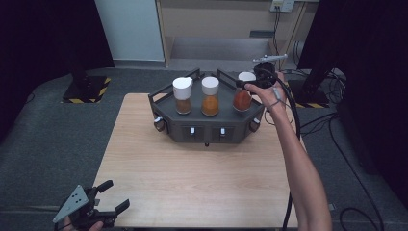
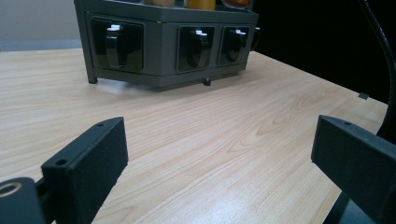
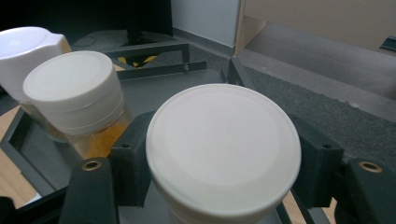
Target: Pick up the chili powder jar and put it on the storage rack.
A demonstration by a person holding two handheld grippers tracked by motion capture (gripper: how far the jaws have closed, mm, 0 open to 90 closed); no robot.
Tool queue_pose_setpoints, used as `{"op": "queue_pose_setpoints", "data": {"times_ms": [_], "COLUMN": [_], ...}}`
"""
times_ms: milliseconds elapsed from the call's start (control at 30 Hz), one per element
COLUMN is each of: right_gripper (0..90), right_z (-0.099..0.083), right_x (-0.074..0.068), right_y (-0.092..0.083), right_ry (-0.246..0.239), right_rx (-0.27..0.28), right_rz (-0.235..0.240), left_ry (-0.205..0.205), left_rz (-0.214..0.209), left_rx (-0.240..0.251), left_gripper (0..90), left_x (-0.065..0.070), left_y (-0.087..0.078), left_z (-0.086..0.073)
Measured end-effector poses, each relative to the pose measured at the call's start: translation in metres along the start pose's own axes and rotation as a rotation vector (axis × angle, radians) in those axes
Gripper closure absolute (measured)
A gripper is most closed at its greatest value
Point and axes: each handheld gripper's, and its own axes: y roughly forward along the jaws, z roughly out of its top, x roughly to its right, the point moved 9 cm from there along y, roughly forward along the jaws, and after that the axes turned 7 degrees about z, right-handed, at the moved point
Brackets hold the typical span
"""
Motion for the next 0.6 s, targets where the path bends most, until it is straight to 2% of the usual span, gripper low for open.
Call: {"op": "queue_pose_setpoints", "data": {"times_ms": [200,600], "right_gripper": [33.8,33.8], "right_z": [-0.004,-0.013], "right_x": [0.001,0.006], "right_y": [0.006,0.014], "right_ry": [0.002,0.023], "right_rx": [-0.006,-0.025], "right_rz": [-0.015,-0.007], "left_ry": [0.004,0.006], "left_rz": [0.003,0.002], "left_rx": [0.001,0.002], "left_gripper": [2.4,2.5], "left_x": [0.001,0.001], "left_y": [-0.001,-0.001], "left_z": [0.0,0.0]}}
